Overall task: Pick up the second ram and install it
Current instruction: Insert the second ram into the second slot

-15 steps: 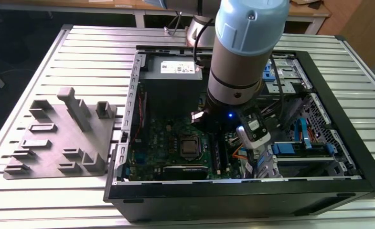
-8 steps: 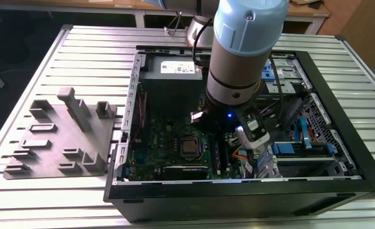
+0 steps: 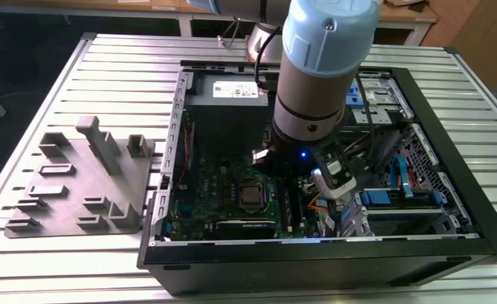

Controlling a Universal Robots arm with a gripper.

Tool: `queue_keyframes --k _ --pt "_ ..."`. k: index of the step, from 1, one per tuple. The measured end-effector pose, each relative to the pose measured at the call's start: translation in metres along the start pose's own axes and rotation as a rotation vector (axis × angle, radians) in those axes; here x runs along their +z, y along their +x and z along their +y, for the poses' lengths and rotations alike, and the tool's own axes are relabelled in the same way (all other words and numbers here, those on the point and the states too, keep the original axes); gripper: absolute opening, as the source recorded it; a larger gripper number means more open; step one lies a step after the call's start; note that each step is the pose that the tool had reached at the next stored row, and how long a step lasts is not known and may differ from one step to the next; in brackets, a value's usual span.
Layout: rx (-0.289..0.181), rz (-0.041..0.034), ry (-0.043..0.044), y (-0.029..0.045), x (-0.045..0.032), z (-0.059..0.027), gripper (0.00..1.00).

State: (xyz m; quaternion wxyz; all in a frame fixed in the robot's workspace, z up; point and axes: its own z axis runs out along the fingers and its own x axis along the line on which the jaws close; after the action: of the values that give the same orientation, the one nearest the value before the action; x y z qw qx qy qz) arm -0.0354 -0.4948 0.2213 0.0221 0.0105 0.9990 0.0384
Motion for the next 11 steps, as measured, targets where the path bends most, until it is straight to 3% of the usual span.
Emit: queue_keyframes --k 2,6,11 --pt "0.0 0.0 -0.0027 0.0001 0.0 -0.0001 0.08" --pt "0.001 -0.0005 -0.0227 0.0001 0.0 0.0 0.08" --pt "0.001 -0.0006 -0.0245 0.0002 0.0011 -0.0001 0.08"
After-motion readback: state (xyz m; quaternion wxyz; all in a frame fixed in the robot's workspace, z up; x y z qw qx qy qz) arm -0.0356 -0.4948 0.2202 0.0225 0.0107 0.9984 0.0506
